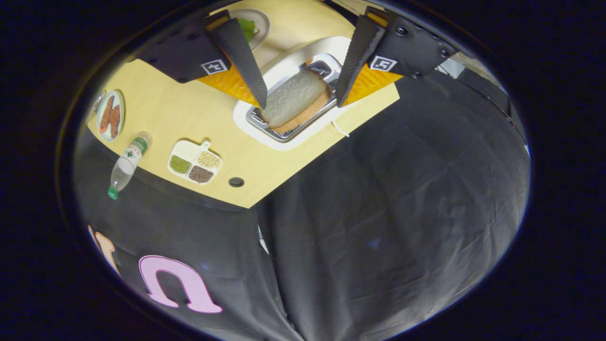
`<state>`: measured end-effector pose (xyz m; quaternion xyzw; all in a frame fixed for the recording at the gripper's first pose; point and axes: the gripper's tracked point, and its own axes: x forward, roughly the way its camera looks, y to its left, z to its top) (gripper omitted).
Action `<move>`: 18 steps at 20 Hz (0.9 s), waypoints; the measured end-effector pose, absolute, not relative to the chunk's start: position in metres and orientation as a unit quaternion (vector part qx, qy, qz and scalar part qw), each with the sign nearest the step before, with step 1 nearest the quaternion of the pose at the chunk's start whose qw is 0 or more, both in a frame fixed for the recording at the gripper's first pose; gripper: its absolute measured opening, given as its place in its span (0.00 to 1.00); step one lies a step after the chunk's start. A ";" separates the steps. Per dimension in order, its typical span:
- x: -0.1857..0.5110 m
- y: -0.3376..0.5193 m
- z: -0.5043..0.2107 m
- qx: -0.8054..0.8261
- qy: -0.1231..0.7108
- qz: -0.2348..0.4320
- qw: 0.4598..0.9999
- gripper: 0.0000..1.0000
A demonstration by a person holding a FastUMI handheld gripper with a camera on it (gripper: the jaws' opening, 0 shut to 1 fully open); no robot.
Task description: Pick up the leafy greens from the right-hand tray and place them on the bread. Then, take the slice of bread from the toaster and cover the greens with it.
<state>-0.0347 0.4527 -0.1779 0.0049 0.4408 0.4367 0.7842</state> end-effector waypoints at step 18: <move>-0.029 0.473 -0.197 -0.005 0.472 0.401 0.785 0.77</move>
